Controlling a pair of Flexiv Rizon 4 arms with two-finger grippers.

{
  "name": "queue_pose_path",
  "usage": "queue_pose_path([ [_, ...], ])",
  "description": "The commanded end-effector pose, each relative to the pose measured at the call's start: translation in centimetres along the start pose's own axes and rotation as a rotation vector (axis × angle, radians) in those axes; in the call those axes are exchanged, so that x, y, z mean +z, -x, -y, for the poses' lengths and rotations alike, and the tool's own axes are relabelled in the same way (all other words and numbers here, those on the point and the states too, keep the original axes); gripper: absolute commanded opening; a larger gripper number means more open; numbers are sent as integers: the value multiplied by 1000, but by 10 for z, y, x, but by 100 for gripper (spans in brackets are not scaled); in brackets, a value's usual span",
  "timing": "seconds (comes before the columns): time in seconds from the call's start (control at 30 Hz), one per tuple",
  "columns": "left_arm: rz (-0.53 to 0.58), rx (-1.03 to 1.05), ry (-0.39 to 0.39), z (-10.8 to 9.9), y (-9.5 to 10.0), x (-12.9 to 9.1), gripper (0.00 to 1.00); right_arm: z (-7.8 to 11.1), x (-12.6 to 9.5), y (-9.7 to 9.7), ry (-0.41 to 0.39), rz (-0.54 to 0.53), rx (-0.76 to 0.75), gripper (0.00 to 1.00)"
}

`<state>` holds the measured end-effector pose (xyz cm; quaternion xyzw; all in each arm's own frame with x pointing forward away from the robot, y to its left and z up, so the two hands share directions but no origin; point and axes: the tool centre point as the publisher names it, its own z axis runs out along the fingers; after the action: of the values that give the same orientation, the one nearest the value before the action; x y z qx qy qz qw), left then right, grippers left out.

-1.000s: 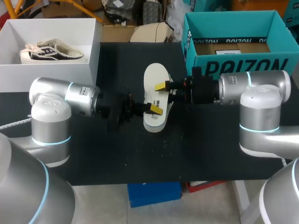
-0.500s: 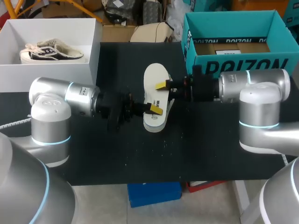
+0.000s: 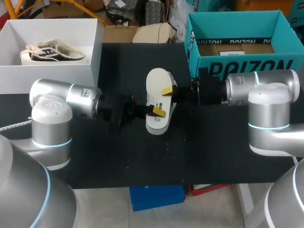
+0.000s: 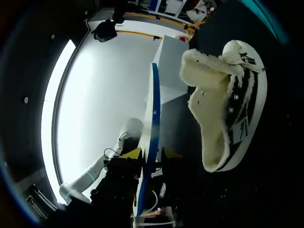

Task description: Take the shoe out of the shoebox, open the shoe tongue, remove and reinsert the insole, then place the shoe into the shoebox

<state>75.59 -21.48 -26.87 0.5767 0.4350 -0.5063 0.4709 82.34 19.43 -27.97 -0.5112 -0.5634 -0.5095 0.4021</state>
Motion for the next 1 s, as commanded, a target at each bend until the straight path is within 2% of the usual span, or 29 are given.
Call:
queue_pose_path([
  [0.03,-2,2,2,0,0,1,0,-4,0,-1,-15,8,4,0],
  [0.33,-16,-3,9,0,0,1,0,-4,0,-1,-15,8,4,0],
  [0.37,-45,-24,39,-1,2,1,20,-4,0,-1,-15,8,4,0],
  [0.4,-87,-58,86,-3,2,0,100,-4,0,-1,-15,8,4,0],
  [0.5,-219,-125,205,-3,9,-9,100,-4,0,-1,-15,8,4,0],
  [0.57,-302,-156,236,2,15,-14,100,-4,0,-1,-15,8,4,0],
  [0.67,-547,-248,296,10,24,-22,100,-4,0,-1,-15,8,4,0],
  [0.9,-907,-343,306,32,56,-40,100,-4,0,-1,-15,8,4,0],
  [1.0,-1090,-364,270,38,65,-41,100,-4,0,-1,-15,8,4,0],
])
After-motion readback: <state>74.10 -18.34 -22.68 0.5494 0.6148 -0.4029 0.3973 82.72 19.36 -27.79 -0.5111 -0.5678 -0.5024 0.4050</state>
